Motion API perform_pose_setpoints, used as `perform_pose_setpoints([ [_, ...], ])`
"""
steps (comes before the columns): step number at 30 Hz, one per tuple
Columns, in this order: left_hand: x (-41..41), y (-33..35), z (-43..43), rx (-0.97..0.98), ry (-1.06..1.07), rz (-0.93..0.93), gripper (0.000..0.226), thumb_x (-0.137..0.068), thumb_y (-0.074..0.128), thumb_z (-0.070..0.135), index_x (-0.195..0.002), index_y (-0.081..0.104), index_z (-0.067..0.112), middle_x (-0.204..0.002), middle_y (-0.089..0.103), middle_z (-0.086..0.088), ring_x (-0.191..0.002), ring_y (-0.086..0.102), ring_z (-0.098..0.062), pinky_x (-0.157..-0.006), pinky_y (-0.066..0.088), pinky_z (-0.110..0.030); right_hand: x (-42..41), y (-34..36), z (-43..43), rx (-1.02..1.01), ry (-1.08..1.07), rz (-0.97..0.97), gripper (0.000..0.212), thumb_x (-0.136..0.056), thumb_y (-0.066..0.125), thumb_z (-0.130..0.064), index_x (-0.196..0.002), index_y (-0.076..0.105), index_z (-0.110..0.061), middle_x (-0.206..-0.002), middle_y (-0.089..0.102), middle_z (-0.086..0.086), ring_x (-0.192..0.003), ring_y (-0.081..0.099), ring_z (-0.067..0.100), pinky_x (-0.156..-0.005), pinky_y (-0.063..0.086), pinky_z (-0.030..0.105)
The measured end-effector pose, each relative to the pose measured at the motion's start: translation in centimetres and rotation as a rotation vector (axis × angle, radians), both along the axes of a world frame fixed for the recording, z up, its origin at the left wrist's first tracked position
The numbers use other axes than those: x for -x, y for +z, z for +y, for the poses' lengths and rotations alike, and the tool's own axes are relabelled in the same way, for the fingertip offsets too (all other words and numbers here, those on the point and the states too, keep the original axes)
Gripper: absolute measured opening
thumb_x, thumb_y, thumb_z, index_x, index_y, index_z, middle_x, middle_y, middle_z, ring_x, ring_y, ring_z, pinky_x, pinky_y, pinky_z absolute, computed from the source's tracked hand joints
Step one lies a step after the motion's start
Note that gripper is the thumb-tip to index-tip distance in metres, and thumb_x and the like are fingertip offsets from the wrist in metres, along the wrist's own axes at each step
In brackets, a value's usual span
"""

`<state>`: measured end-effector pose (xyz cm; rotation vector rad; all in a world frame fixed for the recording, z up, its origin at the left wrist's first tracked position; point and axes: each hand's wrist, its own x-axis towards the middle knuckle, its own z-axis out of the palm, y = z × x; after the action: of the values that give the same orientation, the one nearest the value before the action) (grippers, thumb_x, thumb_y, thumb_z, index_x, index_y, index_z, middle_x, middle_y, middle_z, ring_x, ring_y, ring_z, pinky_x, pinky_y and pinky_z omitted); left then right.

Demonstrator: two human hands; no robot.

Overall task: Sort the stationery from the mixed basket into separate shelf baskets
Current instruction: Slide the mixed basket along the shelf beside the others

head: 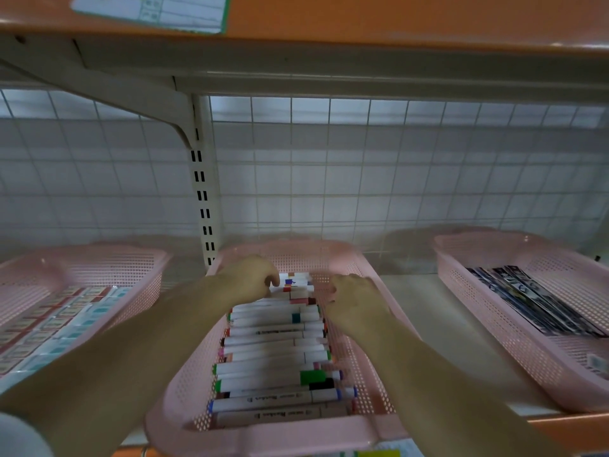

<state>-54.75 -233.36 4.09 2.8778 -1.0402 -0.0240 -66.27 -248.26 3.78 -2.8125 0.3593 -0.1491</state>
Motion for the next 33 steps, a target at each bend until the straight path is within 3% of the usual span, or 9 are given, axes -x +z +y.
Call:
perform_pose_setpoints([
  [5,0.5,0.0,0.2,0.015,-0.04,0.077,0.027,-0.091,0.057,0.021,-0.117,0.065,0.015,-0.117,0.062,0.002,-0.103,0.054,-0.009,-0.086,0.036,-0.016,0.1,0.1,0.0,0.002,0.016,-0.019,0.019,-0.086,0.047,-0.013,-0.103,0.056,-0.012,-0.102,0.058,0.004,-0.088,0.049,0.019,-0.077,0.039,0.027],
  [8,0.4,0.0,0.2,0.049,-0.059,0.129,0.021,-0.087,0.062,0.019,-0.106,0.071,0.017,-0.111,0.067,0.005,-0.091,0.054,-0.002,-0.084,0.038,-0.015,0.2,0.2,0.0,0.015,0.034,-0.015,0.01,-0.087,0.046,-0.014,-0.096,0.052,-0.015,-0.094,0.054,0.004,-0.085,0.047,0.019,-0.077,0.039,0.027],
  [12,0.5,-0.1,0.1,0.049,-0.075,0.118,0.018,-0.085,0.064,0.02,-0.102,0.072,0.017,-0.106,0.068,0.005,-0.084,0.053,-0.001,-0.077,0.038,-0.015,0.2,0.3,0.1,0.005,0.036,-0.013,0.015,-0.088,0.049,-0.015,-0.101,0.056,-0.015,-0.086,0.05,0.0,-0.086,0.05,0.018,-0.08,0.045,0.028],
  [14,0.5,-0.2,0.3,0.003,-0.052,0.068,0.022,-0.086,0.063,0.025,-0.106,0.069,0.018,-0.11,0.065,0.004,-0.088,0.052,-0.004,-0.078,0.04,-0.017,0.3,0.3,0.2,0.006,0.034,-0.016,0.008,-0.088,0.049,-0.014,-0.094,0.054,-0.017,-0.079,0.049,-0.003,-0.084,0.053,0.017,-0.081,0.047,0.028],
  [17,0.6,-0.3,0.6,-0.097,0.01,-0.075,0.036,-0.087,0.06,0.038,-0.121,0.058,0.023,-0.124,0.055,0.004,-0.11,0.048,-0.013,-0.094,0.043,-0.029,0.2,0.2,0.4,-0.002,0.035,0.011,0.007,-0.086,0.048,-0.01,-0.086,0.05,-0.017,-0.076,0.048,-0.003,-0.084,0.055,0.018,-0.079,0.048,0.029],
  [21,0.8,-0.2,0.2,-0.236,0.026,-0.31,0.043,-0.091,0.052,0.039,-0.131,0.049,0.023,-0.133,0.049,0.002,-0.123,0.041,-0.019,-0.102,0.034,-0.033,0.2,0.2,0.6,-0.008,0.082,0.057,0.019,-0.084,0.049,-0.01,-0.103,0.055,-0.011,-0.093,0.051,0.002,-0.097,0.055,0.021,-0.089,0.048,0.035],
  [24,0.7,-0.2,0.2,-0.294,0.054,-0.351,0.042,-0.092,0.051,0.04,-0.13,0.049,0.021,-0.131,0.05,0.0,-0.123,0.04,-0.021,-0.104,0.032,-0.036,0.3,0.1,0.6,0.018,0.105,0.042,0.024,-0.085,0.049,-0.012,-0.109,0.055,-0.012,-0.104,0.053,0.004,-0.1,0.053,0.021,-0.089,0.048,0.034],
  [29,2.6,2.2,3.2,-0.198,0.015,-0.42,0.043,-0.094,0.046,0.032,-0.134,0.045,0.018,-0.135,0.045,-0.004,-0.126,0.036,-0.022,-0.101,0.03,-0.033,1.1,1.1,1.8,0.175,0.14,-0.005,0.033,-0.085,0.049,-0.012,-0.119,0.051,-0.015,-0.109,0.052,0.004,-0.095,0.047,0.019,-0.079,0.039,0.03],
  [33,4.5,5.0,9.0,-0.099,0.008,-0.529,0.041,-0.092,0.047,0.024,-0.132,0.048,0.017,-0.133,0.047,-0.005,-0.127,0.035,-0.023,-0.1,0.029,-0.033,1.2,3.1,5.5,0.306,0.239,-0.06,0.047,-0.089,0.046,-0.013,-0.135,0.039,-0.014,-0.135,0.04,0.009,-0.122,0.039,0.027,-0.098,0.033,0.033],
])
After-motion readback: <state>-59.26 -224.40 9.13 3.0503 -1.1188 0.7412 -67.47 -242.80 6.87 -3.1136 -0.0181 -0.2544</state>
